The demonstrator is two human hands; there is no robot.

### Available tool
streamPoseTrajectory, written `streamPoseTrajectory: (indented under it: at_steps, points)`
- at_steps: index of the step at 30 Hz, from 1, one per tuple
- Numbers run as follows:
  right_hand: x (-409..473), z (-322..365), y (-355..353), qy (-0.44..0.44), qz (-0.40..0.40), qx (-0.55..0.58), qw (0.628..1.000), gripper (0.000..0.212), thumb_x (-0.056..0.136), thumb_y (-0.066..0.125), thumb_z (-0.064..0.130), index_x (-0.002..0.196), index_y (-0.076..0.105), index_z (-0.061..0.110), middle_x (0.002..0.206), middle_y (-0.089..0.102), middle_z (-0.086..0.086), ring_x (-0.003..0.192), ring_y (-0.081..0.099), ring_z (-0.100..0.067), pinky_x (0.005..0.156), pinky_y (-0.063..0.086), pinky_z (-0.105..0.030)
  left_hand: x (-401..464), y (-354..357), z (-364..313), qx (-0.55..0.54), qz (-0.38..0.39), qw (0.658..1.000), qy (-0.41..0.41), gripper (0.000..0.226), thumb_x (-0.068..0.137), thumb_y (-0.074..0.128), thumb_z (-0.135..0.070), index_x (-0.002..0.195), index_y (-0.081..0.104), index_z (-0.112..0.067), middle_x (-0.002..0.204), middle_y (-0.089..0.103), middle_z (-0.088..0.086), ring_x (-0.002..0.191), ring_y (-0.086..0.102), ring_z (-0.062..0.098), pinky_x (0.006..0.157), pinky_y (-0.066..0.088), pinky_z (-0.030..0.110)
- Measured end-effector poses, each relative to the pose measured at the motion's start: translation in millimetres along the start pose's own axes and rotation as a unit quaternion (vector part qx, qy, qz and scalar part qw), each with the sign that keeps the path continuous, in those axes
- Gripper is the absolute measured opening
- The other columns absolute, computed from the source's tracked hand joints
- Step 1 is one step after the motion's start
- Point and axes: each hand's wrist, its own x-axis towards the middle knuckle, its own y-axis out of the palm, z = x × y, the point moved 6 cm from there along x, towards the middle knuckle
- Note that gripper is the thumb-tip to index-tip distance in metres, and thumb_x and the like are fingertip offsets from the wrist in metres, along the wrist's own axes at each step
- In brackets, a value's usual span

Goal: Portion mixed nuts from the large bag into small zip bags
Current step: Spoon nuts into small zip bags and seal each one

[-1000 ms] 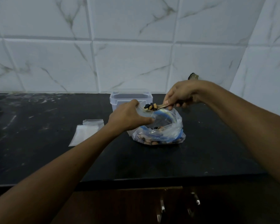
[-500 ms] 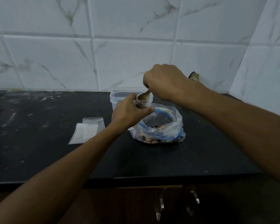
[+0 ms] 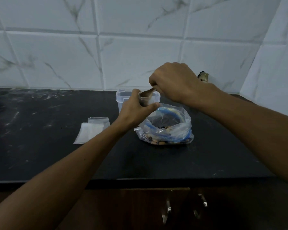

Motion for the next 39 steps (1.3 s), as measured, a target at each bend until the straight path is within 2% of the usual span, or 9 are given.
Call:
streamPoseTrajectory:
  at_steps: [3, 6, 10, 15, 19, 25, 29, 33, 39]
  points:
    - [-1, 1, -4, -0.032, -0.019, -0.036, 0.999, 0.025, 0.087, 0.050, 0.000, 0.066, 0.047, 0.013, 0.065, 0.044, -0.003, 0.055, 0.033, -0.017, 0.046, 0.016, -0.025, 0, 3, 3, -0.049, 0.012, 0.999, -0.010, 0.054, 0.082, 0.073, -0.043, 0.118, 0.044, -0.017, 0.097, 0.061, -0.004, 0.087, 0.062, 0.012, 0.070, 0.051, 0.025]
    - [-4, -2, -11, -0.051, -0.037, -0.040, 0.997, 0.019, 0.090, 0.049, 0.003, 0.076, 0.060, 0.010, 0.071, 0.056, -0.005, 0.059, 0.047, -0.023, 0.046, 0.016, -0.024, -2, 3, 6, -0.075, -0.001, 0.997, -0.016, 0.051, 0.083, 0.073, -0.041, 0.116, 0.042, -0.019, 0.098, 0.059, -0.004, 0.083, 0.059, 0.005, 0.059, 0.049, 0.019]
    - [-6, -30, -22, 0.049, -0.041, 0.064, 0.996, 0.018, 0.091, 0.051, 0.015, 0.092, 0.069, 0.016, 0.090, 0.067, -0.008, 0.082, 0.062, -0.032, 0.059, 0.033, -0.031, -2, 1, 8, -0.100, -0.030, 0.995, -0.002, 0.048, 0.084, 0.074, -0.035, 0.114, 0.045, -0.013, 0.093, 0.059, -0.002, 0.077, 0.058, 0.005, 0.050, 0.046, 0.009]
    - [-16, -66, 22, 0.190, 0.077, 0.142, 0.969, 0.016, 0.084, 0.061, 0.012, 0.096, 0.072, 0.017, 0.084, 0.062, -0.008, 0.081, 0.058, -0.029, 0.068, 0.040, -0.032, -2, -6, 14, -0.118, -0.030, 0.993, 0.004, 0.044, 0.085, 0.072, -0.038, 0.112, 0.048, -0.014, 0.093, 0.059, -0.006, 0.081, 0.060, 0.007, 0.065, 0.047, 0.020]
    - [-33, -46, 91, 0.160, 0.222, 0.092, 0.958, 0.021, 0.084, 0.062, 0.011, 0.105, 0.066, 0.014, 0.090, 0.057, -0.009, 0.078, 0.055, -0.026, 0.064, 0.041, -0.031, -9, -3, 22, -0.092, 0.006, 0.996, -0.003, 0.043, 0.084, 0.072, -0.042, 0.110, 0.050, -0.015, 0.096, 0.061, -0.006, 0.084, 0.061, 0.007, 0.068, 0.051, 0.025]
    - [-34, -21, 124, 0.126, 0.277, 0.135, 0.943, 0.024, 0.089, 0.059, 0.015, 0.114, 0.061, 0.015, 0.109, 0.061, -0.010, 0.083, 0.052, -0.023, 0.067, 0.040, -0.033, -15, 4, 29, -0.071, 0.042, 0.996, -0.020, 0.044, 0.085, 0.071, -0.043, 0.113, 0.051, -0.016, 0.101, 0.061, -0.004, 0.090, 0.062, 0.007, 0.074, 0.052, 0.027]
    - [-29, -12, 133, 0.104, 0.331, 0.219, 0.912, 0.017, 0.087, 0.065, 0.013, 0.101, 0.071, 0.020, 0.097, 0.066, -0.002, 0.082, 0.057, -0.017, 0.067, 0.047, -0.029, -14, 7, 30, -0.080, 0.048, 0.995, -0.022, 0.042, 0.085, 0.071, -0.041, 0.112, 0.051, -0.015, 0.098, 0.061, -0.004, 0.087, 0.061, 0.008, 0.069, 0.048, 0.024]
    - [-33, 0, 141, 0.114, 0.353, 0.317, 0.873, 0.014, 0.091, 0.060, 0.012, 0.099, 0.072, 0.013, 0.081, 0.063, 0.002, 0.063, 0.051, -0.009, 0.052, 0.037, -0.019, -13, 11, 33, -0.081, 0.050, 0.995, -0.023, 0.042, 0.084, 0.072, -0.042, 0.111, 0.051, -0.017, 0.099, 0.061, -0.003, 0.089, 0.062, 0.010, 0.071, 0.048, 0.025]
    - [-42, -18, 150, 0.226, 0.382, 0.448, 0.776, 0.013, 0.091, 0.060, 0.009, 0.091, 0.073, 0.008, 0.071, 0.067, -0.005, 0.051, 0.048, -0.008, 0.045, 0.038, -0.020, -13, 7, 36, -0.076, 0.044, 0.996, -0.030, 0.043, 0.084, 0.071, -0.043, 0.112, 0.051, -0.017, 0.102, 0.061, -0.005, 0.091, 0.062, 0.009, 0.072, 0.052, 0.027]
